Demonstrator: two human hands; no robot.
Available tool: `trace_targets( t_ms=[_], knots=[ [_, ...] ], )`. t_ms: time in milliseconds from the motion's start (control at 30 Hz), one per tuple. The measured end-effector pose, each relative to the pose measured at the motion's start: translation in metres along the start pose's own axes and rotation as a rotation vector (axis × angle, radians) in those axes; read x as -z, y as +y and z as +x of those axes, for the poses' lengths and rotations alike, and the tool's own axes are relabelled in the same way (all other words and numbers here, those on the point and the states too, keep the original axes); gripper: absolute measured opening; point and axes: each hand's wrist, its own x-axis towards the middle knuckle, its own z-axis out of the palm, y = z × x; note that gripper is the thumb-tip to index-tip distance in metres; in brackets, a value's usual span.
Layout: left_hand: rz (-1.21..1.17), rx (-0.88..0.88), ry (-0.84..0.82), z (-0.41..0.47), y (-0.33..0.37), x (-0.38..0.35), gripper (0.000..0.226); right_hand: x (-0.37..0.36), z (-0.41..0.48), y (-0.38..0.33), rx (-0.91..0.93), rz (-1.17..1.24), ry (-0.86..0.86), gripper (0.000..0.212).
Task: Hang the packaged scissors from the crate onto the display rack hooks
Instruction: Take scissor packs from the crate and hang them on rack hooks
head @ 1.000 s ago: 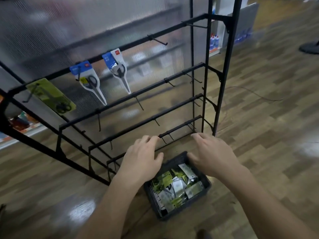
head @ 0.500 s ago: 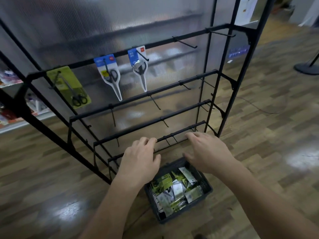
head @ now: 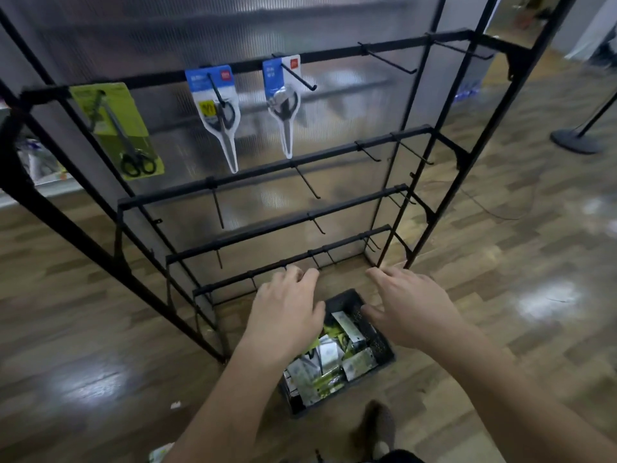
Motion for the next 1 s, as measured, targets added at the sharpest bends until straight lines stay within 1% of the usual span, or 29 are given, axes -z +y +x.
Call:
trace_targets(
  t_ms=[167, 300, 500, 600, 700, 867, 1000],
  knots=[
    [0.011, 0.051, -0.015, 0.024, 0.015, -0.01, 0.046, 0.0, 0.026, 0.029, 0.052, -0.007, -0.046, 0.052],
    [0.029, 0.122, -0.041, 0.042, 0.035, -0.011, 0.047, -0.003, 0.042, 0.063, 0.122, -0.008, -0.1, 0.049],
    [0.067, 0.266, -0.03, 0.051, 0.07, -0.019, 0.049, -0.005, 0.08, 0.113, 0.252, -0.003, -0.15, 0.053],
    [0.075, 0.344, -0.052, 0.05, 0.083, -0.03, 0.05, -0.009, 0.094, 0.136, 0.3, 0.006, -0.16, 0.056],
    [0.079, 0.368, -0.099, 0.052, 0.093, -0.037, 0.05, -0.016, 0.101, 0.152, 0.294, 0.012, -0.191, 0.056],
    [0.107, 0.348, -0.184, 0.075, 0.091, -0.046, 0.05, -0.039, 0.108, 0.166, 0.253, 0.018, -0.277, 0.048],
    [0.075, 0.291, -0.255, 0.101, 0.082, -0.058, 0.049, -0.057, 0.109, 0.172, 0.147, 0.062, -0.337, 0.06]
  ],
)
